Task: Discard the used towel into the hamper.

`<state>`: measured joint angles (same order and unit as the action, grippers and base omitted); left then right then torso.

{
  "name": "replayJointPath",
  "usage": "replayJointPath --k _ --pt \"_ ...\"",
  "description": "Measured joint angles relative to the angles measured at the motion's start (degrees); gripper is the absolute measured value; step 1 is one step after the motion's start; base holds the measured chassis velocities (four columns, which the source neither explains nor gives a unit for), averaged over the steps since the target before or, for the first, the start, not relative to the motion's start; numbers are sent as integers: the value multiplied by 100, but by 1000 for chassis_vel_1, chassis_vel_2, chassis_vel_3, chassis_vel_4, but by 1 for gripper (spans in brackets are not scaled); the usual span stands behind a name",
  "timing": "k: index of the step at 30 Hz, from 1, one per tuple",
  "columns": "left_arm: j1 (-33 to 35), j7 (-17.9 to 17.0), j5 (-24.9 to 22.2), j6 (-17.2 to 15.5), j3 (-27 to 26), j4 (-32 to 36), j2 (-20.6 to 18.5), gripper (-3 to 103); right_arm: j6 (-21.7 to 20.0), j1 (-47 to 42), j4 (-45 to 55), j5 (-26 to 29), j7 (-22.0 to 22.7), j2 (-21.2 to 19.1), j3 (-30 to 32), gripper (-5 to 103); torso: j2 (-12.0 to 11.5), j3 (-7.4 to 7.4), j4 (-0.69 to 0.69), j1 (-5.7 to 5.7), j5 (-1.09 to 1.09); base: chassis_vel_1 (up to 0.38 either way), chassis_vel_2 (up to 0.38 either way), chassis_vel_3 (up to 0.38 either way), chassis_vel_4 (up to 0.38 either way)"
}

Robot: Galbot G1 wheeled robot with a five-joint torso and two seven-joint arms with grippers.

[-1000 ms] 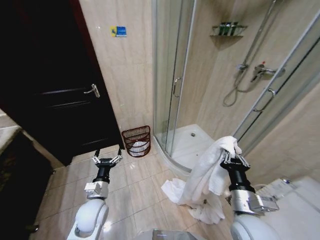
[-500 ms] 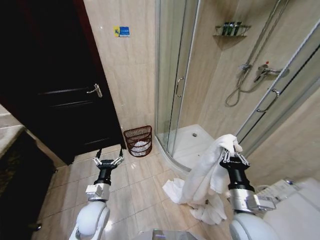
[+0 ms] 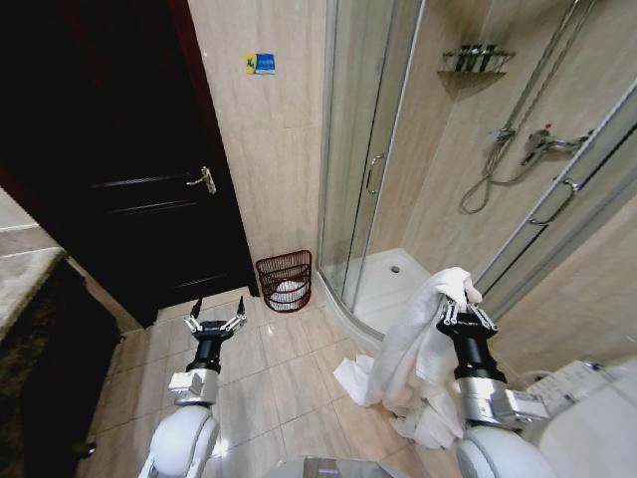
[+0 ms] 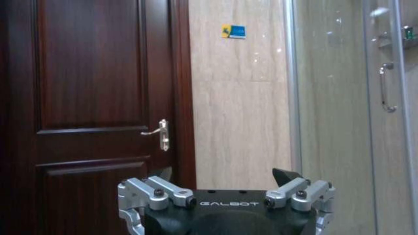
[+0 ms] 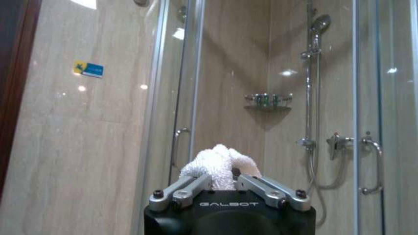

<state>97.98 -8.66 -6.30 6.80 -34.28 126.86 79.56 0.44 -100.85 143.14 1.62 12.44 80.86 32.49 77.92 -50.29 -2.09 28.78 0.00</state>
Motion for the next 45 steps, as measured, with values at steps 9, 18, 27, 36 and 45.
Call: replayJointPath --k 9,18,27,36,45 --pt "54 0 46 0 -4 36 35 100 18 10 0 5 0 -8 -22 3 0 0 1 1 0 98 104 -39 -41" --pt "35 -44 141 38 25 39 50 100 33 61 -53 50 -1 -34 -31 3 0 0 -1 0 1 148 147 -11 -6" --pt "22 -88 256 118 65 16 94 100 35 178 -137 214 -32 -109 -8 3 0 0 0 1 0 90 94 -33 -39" --pt "49 -97 302 127 53 26 125 100 73 247 -243 222 -96 -122 -20 3 0 0 0 -1 1 -32 91 32 -85" --pt "62 -104 363 133 80 26 173 100 104 271 -284 222 -107 -139 -32 3 -1 -1 0 2 1 -133 180 125 -183"
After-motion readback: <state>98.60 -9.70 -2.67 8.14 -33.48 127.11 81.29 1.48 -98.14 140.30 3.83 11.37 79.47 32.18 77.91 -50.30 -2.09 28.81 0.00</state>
